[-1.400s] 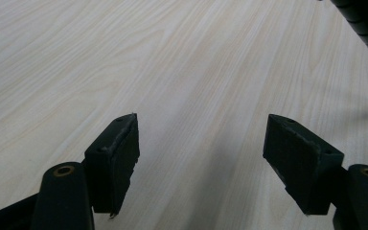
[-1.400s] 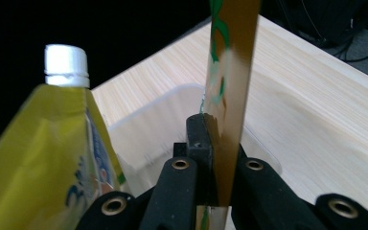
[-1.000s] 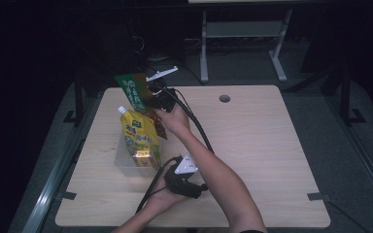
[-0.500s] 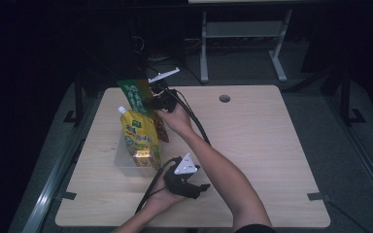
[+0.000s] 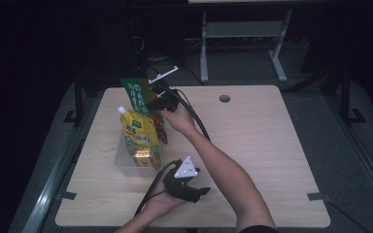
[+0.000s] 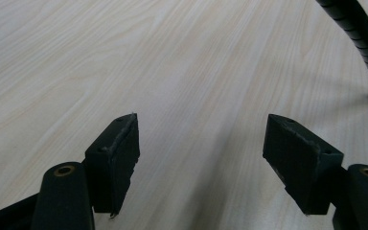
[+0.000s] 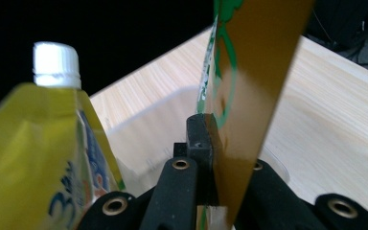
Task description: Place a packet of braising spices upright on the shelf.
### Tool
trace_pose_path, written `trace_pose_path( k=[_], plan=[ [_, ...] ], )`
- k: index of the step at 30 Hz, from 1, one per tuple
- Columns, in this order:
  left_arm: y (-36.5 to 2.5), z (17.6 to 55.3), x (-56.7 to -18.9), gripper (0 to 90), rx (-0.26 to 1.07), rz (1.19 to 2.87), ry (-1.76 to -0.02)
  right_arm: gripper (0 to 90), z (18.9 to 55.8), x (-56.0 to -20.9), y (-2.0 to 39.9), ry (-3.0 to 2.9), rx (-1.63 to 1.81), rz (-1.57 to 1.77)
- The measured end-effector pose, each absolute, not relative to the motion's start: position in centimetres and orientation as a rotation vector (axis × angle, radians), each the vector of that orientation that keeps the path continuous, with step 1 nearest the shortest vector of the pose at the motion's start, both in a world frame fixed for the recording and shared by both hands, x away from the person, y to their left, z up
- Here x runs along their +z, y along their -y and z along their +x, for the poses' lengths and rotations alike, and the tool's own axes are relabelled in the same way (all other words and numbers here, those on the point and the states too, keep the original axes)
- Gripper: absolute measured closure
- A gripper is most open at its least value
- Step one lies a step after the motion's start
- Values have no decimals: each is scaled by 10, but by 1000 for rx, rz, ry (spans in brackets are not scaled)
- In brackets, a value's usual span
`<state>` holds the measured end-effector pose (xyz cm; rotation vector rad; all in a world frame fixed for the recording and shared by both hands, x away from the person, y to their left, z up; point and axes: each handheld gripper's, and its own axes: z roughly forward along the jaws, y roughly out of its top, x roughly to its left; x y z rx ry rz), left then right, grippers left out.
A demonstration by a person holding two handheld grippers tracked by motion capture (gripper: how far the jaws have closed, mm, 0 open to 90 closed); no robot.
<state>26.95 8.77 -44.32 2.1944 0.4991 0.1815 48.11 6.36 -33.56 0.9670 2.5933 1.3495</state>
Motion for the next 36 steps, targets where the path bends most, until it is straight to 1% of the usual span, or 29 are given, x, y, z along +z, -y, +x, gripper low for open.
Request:
trace_pose_path(
  k=[5, 10, 21, 33, 34, 35, 36],
  plan=[
    [-92, 268, -443, 279, 189, 2202, -506, 893, 478, -332, -65, -2554, 1421, 976],
    [-97, 269, -443, 278, 201, 2207, -511, 893, 480, -338, -64, -2533, 1497, 1000],
    [-100, 269, -445, 278, 206, 2203, -512, 892, 476, -354, -64, -2544, 1444, 953],
    [-99, 270, -446, 278, 207, 2207, -512, 882, 473, -365, -54, -2524, 1427, 956],
    [-99, 270, -446, 279, 207, 2207, -511, 876, 473, -364, -54, -2522, 1420, 957],
    [-99, 270, -446, 278, 208, 2205, -511, 848, 473, -364, -54, -2519, 1404, 951],
    [-99, 270, -446, 278, 208, 2205, -511, 797, 472, -364, -53, -2514, 1397, 952]
  ],
)
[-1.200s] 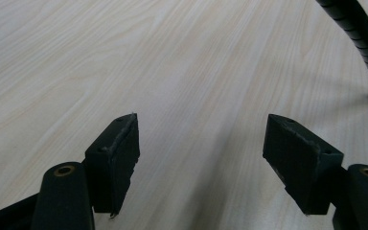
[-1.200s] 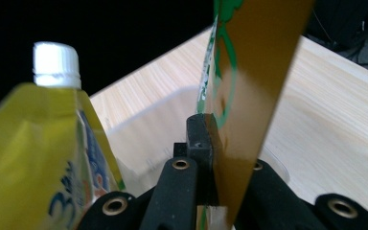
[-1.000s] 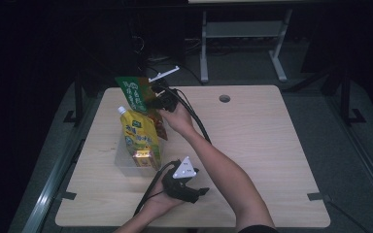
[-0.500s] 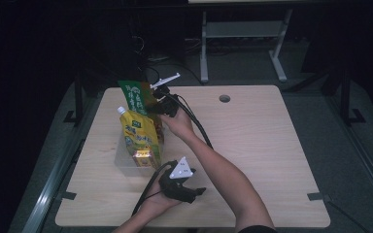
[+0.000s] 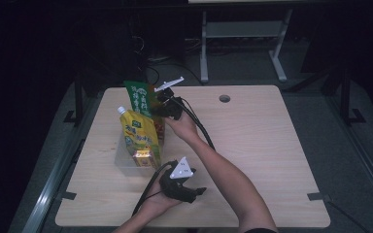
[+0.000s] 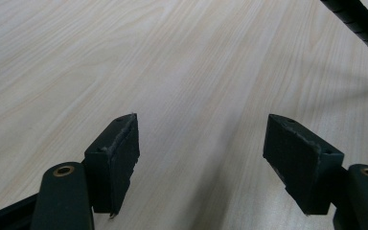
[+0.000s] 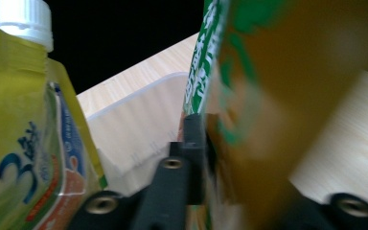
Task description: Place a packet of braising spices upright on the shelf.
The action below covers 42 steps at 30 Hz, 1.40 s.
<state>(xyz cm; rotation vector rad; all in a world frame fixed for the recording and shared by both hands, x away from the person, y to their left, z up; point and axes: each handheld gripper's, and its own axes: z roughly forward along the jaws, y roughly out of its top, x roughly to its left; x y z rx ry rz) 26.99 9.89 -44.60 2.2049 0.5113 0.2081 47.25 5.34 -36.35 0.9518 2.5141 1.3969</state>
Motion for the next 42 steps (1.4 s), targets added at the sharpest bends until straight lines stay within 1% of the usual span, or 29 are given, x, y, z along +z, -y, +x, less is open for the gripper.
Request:
trace_pose_path(
  k=[1, 4, 13, 20, 26, 36, 42],
  plan=[
    [-99, 270, -446, 278, 207, 2204, -513, 764, 472, -363, -53, -2509, 1388, 958],
    [-99, 270, -446, 278, 207, 2205, -512, 759, 472, -363, -52, -2518, 1378, 954],
    [-100, 270, -445, 277, 213, 2204, -512, 639, 469, -358, -36, -2529, 1402, 939],
    [-100, 270, -445, 275, 218, 2204, -511, 596, 467, -354, -21, -2541, 1375, 953],
    [-100, 270, -445, 275, 214, 2192, -524, 580, 465, -352, -7, -2528, 1370, 964],
    [-99, 270, -446, 274, 212, 2202, -521, 497, 462, -350, 16, -2554, 1367, 952],
    [-98, 269, -446, 273, 215, 2202, -513, 472, 456, -348, 28, -2546, 1391, 966]
  ],
)
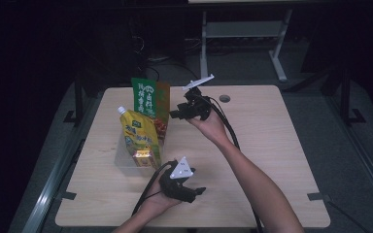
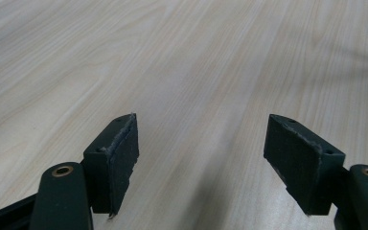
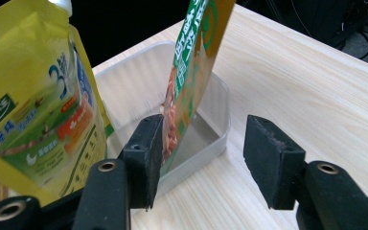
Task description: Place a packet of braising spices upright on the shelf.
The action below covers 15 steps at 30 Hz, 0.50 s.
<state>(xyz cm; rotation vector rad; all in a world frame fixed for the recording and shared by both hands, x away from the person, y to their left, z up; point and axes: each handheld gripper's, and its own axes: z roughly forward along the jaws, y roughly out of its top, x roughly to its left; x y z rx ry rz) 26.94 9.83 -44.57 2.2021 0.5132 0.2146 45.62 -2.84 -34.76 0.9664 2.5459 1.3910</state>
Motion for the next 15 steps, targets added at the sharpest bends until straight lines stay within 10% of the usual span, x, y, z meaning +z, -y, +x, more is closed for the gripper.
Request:
trace_pose_path(
  k=[15],
  plan=[
    [-99, 270, -444, 272, 220, 2203, -506, 433, 442, -346, 64, -2516, 1405, 1006]
  ],
)
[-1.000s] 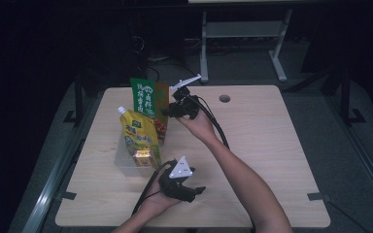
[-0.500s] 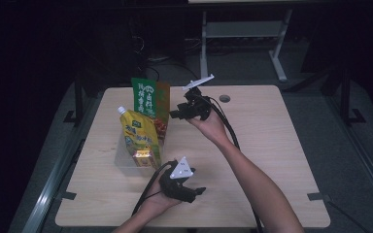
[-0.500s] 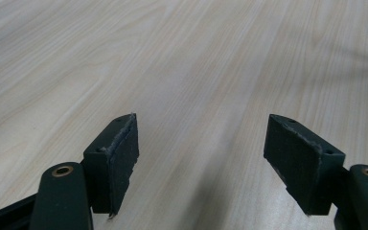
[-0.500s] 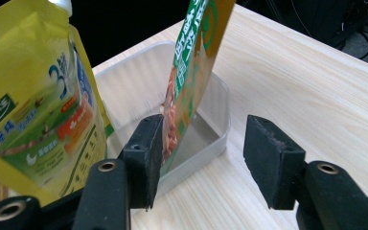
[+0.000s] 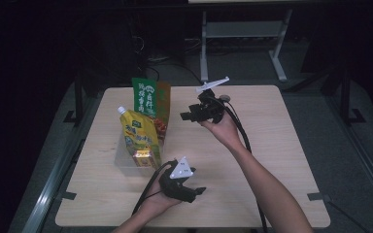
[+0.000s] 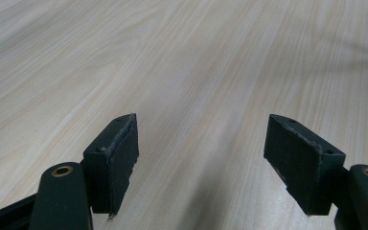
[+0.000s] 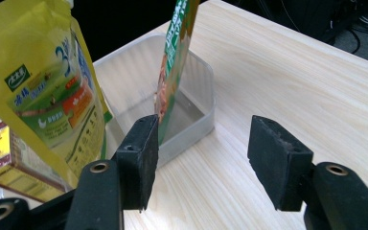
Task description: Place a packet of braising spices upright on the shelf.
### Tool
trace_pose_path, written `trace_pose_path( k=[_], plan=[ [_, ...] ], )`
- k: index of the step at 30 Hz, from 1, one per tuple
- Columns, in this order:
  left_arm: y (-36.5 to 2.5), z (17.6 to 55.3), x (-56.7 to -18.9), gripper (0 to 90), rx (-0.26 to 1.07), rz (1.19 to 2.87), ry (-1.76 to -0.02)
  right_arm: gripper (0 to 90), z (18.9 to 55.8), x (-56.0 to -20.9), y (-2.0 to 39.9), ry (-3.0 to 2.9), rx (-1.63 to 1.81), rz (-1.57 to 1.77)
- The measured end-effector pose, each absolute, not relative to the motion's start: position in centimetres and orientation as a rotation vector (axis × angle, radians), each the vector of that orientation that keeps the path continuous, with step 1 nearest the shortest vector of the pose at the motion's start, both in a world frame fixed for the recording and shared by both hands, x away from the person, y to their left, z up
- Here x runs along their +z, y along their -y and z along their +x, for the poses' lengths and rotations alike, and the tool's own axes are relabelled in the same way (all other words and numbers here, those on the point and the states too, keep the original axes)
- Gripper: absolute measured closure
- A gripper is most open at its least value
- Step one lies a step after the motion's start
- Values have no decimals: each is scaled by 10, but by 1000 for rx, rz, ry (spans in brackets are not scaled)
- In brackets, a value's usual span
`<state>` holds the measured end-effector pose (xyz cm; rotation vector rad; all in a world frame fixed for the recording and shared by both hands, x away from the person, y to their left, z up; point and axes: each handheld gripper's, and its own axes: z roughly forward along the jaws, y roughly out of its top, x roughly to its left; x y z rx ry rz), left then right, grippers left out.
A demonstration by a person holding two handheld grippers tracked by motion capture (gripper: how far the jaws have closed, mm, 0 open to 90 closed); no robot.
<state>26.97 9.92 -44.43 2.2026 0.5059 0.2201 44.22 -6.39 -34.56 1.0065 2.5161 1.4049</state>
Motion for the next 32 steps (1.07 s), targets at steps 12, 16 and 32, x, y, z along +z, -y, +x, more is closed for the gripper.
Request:
trace_pose_path(
  k=[12, 16, 32],
  plan=[
    [-99, 270, -444, 271, 221, 2201, -507, 414, 433, -347, 86, -2504, 1404, 1048],
    [-100, 269, -444, 270, 219, 2197, -509, 404, 428, -349, 95, -2509, 1401, 1065],
    [-101, 269, -443, 263, 227, 2203, -495, 375, 389, -367, 149, -2482, 1374, 1149]
  ],
)
